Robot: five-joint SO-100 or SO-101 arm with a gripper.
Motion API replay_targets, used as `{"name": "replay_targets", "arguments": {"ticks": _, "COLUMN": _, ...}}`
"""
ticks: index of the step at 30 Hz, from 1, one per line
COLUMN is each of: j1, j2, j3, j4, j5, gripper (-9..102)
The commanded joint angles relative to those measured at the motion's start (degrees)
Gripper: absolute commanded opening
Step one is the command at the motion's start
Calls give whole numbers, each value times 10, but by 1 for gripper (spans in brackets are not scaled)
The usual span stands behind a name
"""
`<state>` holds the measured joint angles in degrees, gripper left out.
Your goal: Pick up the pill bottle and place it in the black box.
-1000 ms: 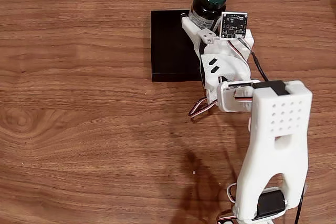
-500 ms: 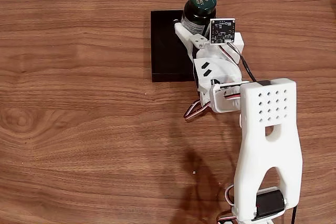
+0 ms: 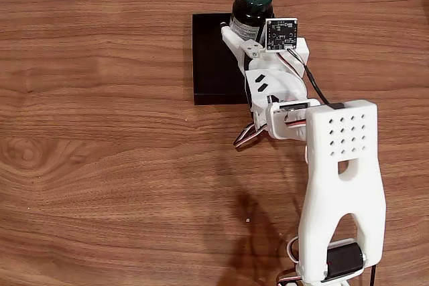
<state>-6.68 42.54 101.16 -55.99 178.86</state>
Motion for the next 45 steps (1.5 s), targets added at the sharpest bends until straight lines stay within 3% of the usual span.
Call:
{"name": "replay_targets", "arguments": {"ticks": 1, "j1": -12, "j2": 20, "j3": -13, "j4": 2, "j5": -2, "gripper": 21}}
{"name": "replay_targets", "arguments": {"ticks": 8, "j1": -17, "j2": 34, "j3": 2, "j4": 17, "j5": 2, "gripper": 39}}
{"name": "replay_targets", "arguments": {"ticks": 22, "j1": -21, "j2": 122, "j3": 93, "j4": 8, "j5": 13, "gripper": 56}}
{"name": "replay_targets", "arguments": {"ticks": 37, "j1": -34, "j2": 336, "j3": 307, "j4": -5, "j5": 10, "gripper": 53}}
{"name": "replay_targets", "arguments": {"ticks": 45, "j1": -34, "j2": 496, "j3": 429, "j4": 37, "j5": -1, "gripper": 51}}
